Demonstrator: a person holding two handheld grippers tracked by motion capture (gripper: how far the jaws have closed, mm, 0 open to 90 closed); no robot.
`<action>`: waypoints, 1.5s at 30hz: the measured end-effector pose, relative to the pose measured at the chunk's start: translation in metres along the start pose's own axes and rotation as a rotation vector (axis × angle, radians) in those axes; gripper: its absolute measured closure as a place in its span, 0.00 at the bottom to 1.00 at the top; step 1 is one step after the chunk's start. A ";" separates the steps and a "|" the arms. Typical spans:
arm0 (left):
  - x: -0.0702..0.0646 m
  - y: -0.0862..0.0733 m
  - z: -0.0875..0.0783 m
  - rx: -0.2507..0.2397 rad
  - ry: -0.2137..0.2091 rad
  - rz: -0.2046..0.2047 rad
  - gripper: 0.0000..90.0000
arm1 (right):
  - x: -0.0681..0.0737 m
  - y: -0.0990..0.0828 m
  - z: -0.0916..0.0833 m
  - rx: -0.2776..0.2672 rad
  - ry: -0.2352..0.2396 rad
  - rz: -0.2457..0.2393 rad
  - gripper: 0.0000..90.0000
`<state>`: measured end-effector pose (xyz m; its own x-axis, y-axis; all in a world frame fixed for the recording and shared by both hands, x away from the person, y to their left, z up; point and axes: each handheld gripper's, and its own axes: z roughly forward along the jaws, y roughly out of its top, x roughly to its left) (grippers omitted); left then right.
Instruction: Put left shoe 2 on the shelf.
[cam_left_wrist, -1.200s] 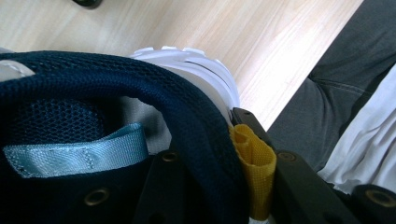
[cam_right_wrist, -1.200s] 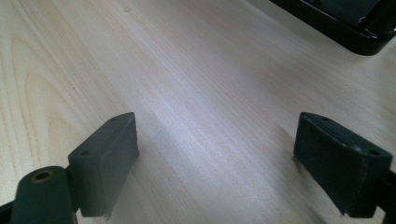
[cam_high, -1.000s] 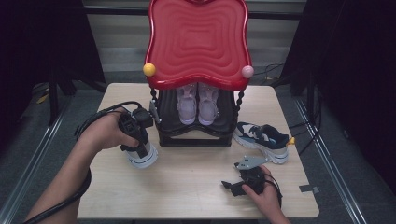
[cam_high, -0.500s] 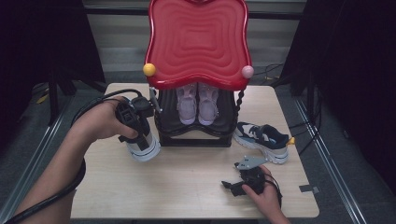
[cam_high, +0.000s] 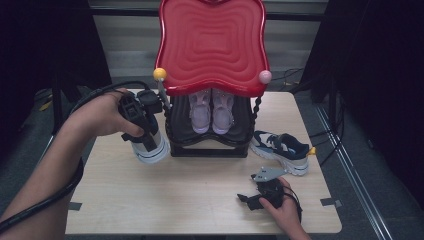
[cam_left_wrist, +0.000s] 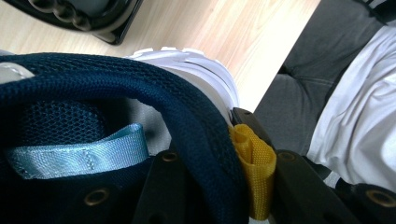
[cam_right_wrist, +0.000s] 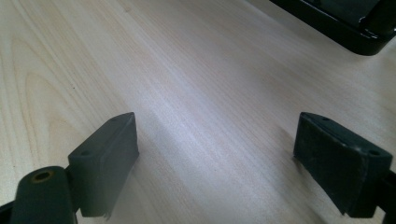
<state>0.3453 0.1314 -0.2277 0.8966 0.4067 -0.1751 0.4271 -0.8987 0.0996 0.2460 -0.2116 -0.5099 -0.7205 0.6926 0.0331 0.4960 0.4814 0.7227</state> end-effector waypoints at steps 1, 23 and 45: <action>0.000 0.001 -0.003 0.003 0.001 0.006 0.84 | 0.000 0.000 0.000 0.000 0.000 0.000 0.15; -0.012 0.017 -0.059 0.003 0.033 0.049 0.84 | 0.000 0.000 0.000 0.002 0.002 -0.001 0.15; -0.020 0.020 -0.111 -0.046 0.153 0.050 0.84 | 0.000 0.000 0.000 -0.001 0.002 -0.001 0.15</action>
<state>0.3489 0.1235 -0.1136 0.9228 0.3849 -0.0178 0.3831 -0.9116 0.1494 0.2460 -0.2116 -0.5102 -0.7218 0.6913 0.0339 0.4949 0.4813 0.7235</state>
